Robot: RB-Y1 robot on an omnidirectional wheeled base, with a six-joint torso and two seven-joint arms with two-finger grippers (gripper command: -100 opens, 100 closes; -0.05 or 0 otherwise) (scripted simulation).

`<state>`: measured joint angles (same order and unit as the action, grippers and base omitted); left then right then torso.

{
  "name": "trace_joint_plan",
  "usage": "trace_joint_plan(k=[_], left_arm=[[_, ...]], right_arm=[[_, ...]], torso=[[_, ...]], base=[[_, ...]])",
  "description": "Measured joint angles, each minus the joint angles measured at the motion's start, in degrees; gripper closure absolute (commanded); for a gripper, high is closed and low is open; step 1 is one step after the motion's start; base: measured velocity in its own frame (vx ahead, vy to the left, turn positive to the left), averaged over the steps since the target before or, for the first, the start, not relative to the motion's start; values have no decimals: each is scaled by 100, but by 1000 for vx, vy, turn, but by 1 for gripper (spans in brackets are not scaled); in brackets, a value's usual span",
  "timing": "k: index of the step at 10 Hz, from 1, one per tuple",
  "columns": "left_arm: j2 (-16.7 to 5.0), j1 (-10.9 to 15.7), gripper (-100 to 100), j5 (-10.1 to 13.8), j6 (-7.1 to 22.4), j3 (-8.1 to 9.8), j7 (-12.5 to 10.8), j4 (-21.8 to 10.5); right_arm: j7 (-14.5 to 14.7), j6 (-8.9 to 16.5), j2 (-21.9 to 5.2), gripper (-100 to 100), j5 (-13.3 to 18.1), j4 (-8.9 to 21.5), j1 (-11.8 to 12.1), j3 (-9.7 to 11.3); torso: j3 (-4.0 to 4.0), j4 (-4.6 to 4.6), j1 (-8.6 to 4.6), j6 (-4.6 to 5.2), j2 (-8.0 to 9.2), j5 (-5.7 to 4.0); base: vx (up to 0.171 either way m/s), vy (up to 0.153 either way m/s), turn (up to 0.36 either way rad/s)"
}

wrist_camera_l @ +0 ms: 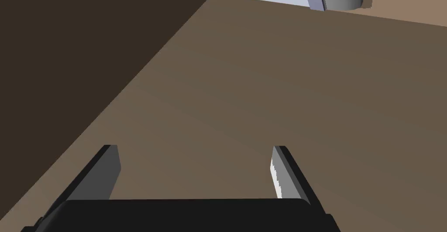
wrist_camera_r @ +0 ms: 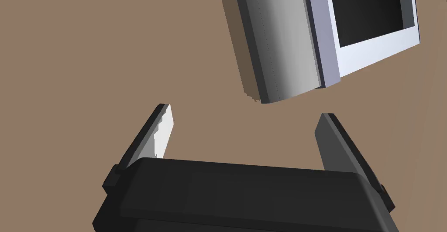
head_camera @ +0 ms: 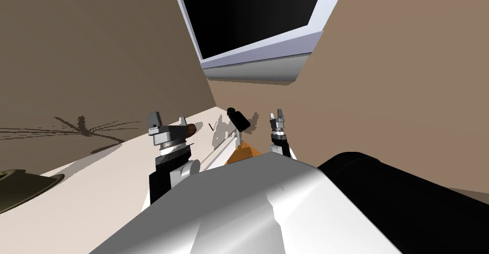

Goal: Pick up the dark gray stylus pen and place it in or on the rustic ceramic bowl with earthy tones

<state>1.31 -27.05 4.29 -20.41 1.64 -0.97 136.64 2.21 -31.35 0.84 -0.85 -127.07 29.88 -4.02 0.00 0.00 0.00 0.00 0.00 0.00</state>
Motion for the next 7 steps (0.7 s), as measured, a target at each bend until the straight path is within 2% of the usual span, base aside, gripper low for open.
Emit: trace_joint_plan(k=[4,7], left_arm=[[-476,-56,-100,252,76,13,-280,-333],[-757,-154,-100,551,-14,14,-630,-841]], right_arm=[[0,0,1,0,0,0,0,1],[0,0,1,0,0,0,0,1]], torso=[[4,2,-22,0,7,-5],[4,1,-26,0,7,-5]], base=[[-19,-61,-13],[-15,-75,-22]])
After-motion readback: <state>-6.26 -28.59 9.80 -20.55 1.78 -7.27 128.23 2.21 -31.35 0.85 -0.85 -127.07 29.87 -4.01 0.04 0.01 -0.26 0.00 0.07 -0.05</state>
